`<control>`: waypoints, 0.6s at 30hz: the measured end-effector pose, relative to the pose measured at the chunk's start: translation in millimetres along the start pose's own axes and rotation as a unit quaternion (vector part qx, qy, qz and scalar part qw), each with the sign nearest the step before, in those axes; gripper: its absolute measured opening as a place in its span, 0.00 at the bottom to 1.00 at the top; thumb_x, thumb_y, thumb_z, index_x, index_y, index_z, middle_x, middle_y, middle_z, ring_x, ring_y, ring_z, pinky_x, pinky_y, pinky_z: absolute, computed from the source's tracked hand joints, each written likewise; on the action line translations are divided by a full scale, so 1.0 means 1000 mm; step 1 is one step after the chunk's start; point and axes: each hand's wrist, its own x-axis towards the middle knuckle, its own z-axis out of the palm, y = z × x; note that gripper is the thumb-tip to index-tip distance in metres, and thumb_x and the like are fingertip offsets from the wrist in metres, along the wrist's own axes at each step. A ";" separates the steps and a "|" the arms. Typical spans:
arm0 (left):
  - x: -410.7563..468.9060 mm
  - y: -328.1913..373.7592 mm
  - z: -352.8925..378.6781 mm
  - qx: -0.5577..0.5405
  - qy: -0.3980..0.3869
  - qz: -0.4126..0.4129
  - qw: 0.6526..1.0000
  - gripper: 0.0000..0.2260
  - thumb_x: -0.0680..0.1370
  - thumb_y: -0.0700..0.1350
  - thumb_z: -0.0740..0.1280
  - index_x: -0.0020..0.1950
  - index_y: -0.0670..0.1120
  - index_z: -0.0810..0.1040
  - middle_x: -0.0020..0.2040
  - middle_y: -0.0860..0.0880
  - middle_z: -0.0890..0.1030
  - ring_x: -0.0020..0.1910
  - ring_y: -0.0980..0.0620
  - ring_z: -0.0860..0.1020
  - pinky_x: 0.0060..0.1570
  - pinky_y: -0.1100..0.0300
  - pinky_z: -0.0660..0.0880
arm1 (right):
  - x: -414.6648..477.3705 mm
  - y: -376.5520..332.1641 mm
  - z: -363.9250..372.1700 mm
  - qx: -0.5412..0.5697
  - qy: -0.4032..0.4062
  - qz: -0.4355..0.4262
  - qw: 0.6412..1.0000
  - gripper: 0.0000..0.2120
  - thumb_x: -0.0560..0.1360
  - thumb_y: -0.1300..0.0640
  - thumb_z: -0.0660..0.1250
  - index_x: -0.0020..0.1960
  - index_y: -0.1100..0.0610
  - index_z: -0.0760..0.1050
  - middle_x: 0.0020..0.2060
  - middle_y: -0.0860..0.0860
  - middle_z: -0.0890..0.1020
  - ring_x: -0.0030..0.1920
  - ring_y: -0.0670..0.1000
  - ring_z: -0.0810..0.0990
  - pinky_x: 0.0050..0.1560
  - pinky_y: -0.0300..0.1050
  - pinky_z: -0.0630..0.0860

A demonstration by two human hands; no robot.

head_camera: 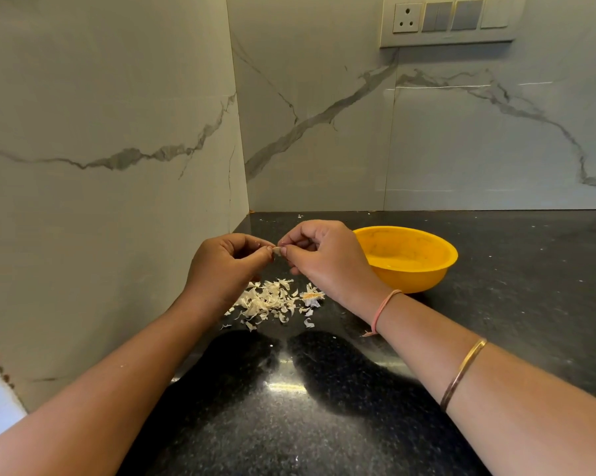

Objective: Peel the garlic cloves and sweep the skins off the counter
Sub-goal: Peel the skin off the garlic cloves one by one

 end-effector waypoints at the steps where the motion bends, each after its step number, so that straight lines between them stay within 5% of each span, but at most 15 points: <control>1: 0.000 0.000 0.000 0.005 -0.001 -0.004 1.000 0.07 0.74 0.40 0.69 0.38 0.50 0.81 0.37 0.45 0.83 0.37 0.49 0.78 0.41 0.53 0.78 | 0.000 -0.001 0.000 -0.013 -0.002 -0.009 1.000 0.03 0.72 0.63 0.69 0.44 0.59 0.82 0.35 0.48 0.81 0.37 0.49 0.82 0.39 0.42 0.80; 6: 0.001 -0.001 0.002 -0.041 -0.004 -0.046 0.998 0.08 0.74 0.38 0.68 0.37 0.47 0.81 0.38 0.40 0.82 0.37 0.48 0.77 0.44 0.53 0.78 | -0.002 -0.003 0.001 -0.036 -0.001 -0.034 0.999 0.03 0.73 0.63 0.69 0.44 0.59 0.82 0.34 0.46 0.79 0.37 0.48 0.81 0.35 0.33 0.76; 11: 0.001 -0.003 0.005 -0.147 -0.004 -0.101 0.984 0.06 0.74 0.37 0.67 0.37 0.43 0.80 0.34 0.45 0.79 0.33 0.53 0.74 0.34 0.66 0.76 | -0.001 -0.001 0.005 0.007 0.004 -0.012 1.000 0.02 0.73 0.64 0.69 0.43 0.60 0.81 0.34 0.49 0.80 0.37 0.50 0.82 0.40 0.44 0.81; 14: 0.003 -0.004 0.006 -0.200 -0.006 -0.127 0.972 0.06 0.75 0.37 0.67 0.39 0.43 0.81 0.33 0.47 0.80 0.32 0.55 0.75 0.33 0.66 0.76 | 0.000 -0.001 0.004 0.098 -0.005 0.044 0.994 0.04 0.73 0.67 0.68 0.42 0.60 0.79 0.34 0.53 0.81 0.32 0.48 0.81 0.41 0.47 0.82; 18: 0.004 -0.003 0.005 -0.229 -0.010 -0.142 0.963 0.07 0.76 0.37 0.65 0.39 0.43 0.81 0.31 0.50 0.80 0.30 0.57 0.76 0.33 0.67 0.76 | -0.002 -0.002 0.001 0.258 -0.041 0.125 0.957 0.04 0.74 0.69 0.66 0.44 0.63 0.78 0.32 0.54 0.79 0.30 0.46 0.78 0.37 0.39 0.80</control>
